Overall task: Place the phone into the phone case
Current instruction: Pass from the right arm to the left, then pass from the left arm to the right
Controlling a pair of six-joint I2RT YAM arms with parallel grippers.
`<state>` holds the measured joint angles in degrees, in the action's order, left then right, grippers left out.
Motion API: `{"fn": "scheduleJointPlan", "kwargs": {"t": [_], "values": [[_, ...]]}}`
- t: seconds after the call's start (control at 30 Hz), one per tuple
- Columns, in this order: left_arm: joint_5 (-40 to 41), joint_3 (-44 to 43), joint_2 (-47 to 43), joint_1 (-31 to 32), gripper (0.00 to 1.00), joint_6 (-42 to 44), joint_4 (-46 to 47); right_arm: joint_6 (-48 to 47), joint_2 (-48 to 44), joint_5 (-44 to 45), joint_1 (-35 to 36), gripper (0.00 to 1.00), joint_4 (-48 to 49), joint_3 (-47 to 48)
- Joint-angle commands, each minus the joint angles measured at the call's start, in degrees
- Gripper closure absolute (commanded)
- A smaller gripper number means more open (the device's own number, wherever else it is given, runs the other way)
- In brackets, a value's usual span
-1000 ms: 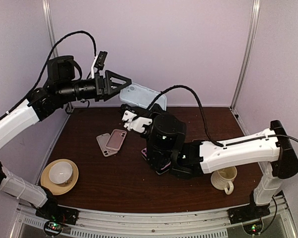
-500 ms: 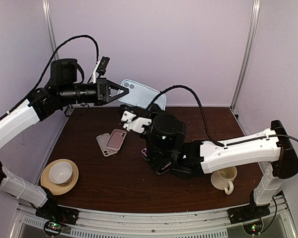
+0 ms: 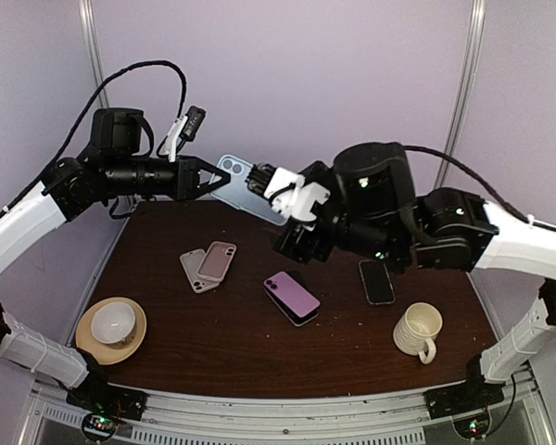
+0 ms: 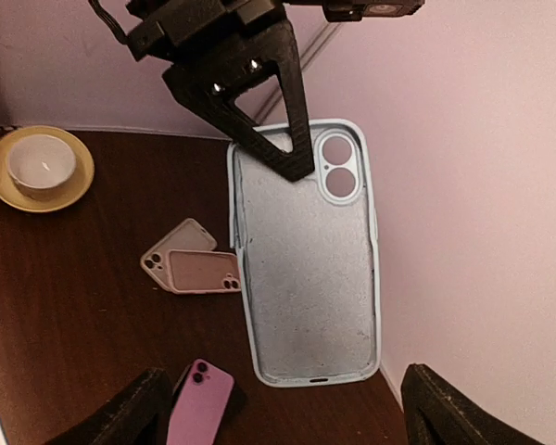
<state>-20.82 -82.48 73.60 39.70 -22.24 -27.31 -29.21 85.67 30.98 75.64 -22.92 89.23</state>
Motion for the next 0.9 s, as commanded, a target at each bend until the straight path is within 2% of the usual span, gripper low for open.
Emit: {"fn": "scheduleJointPlan", "kwargs": {"t": [0.0, 0.07, 0.13, 0.37, 0.43, 0.5, 0.6, 0.67, 0.7, 0.73, 0.8, 0.87], "values": [[-5.2, -2.7, -1.8, 0.0, 1.0, 12.8, -4.6, 18.9, -5.2, -33.0, -5.2, 0.1, -16.4, 2.3], [-8.5, -2.6, -2.2, 0.0, 1.0, 15.7, -6.5, 21.9, -6.3, -42.6, -8.0, 0.1, -14.8, 1.5], [-11.1, -2.4, -2.8, 0.0, 1.0, 18.3, -8.2, 25.3, -6.2, -48.5, -10.7, 0.1, -12.5, 1.3], [-18.8, -2.0, -3.5, 0.4, 1.0, 21.7, -12.3, 27.9, 1.7, -52.6, -13.0, 0.08, -16.4, 9.5], [-19.9, -2.2, -3.5, 0.8, 1.0, 23.0, -12.9, 28.6, 3.8, -53.3, -13.0, 0.13, -16.8, 11.1], [-21.1, -2.5, -3.4, 0.9, 1.0, 24.2, -13.5, 29.2, 5.4, -53.4, -13.3, 0.24, -17.0, 12.4], [-22.0, -2.7, -3.2, 1.0, 1.0, 25.3, -14.7, 31.1, 6.6, -54.1, -13.6, 0.46, -16.1, 13.4], [-21.9, -2.7, -3.2, 1.0, 1.0, 25.9, -15.3, 31.8, 6.8, -54.7, -13.8, 0.53, -15.5, 13.3], [-22.0, -2.6, -3.2, 1.0, 1.0, 26.0, -15.4, 32.0, 7.0, -54.6, -13.9, 0.61, -15.6, 13.3], [-22.1, -2.5, -3.1, 1.0, 1.0, 26.1, -15.4, 32.1, 7.2, -54.5, -14.0, 0.71, -15.8, 13.3], [-22.3, -2.5, -3.1, 1.1, 1.0, 26.2, -15.5, 32.7, 7.5, -54.1, -14.2, 0.98, -15.9, 13.1], [-22.5, -2.5, -3.0, 1.1, 1.0, 26.2, -15.5, 34.0, 7.3, -53.7, -14.6, 1.0, -15.3, 12.6]]}}
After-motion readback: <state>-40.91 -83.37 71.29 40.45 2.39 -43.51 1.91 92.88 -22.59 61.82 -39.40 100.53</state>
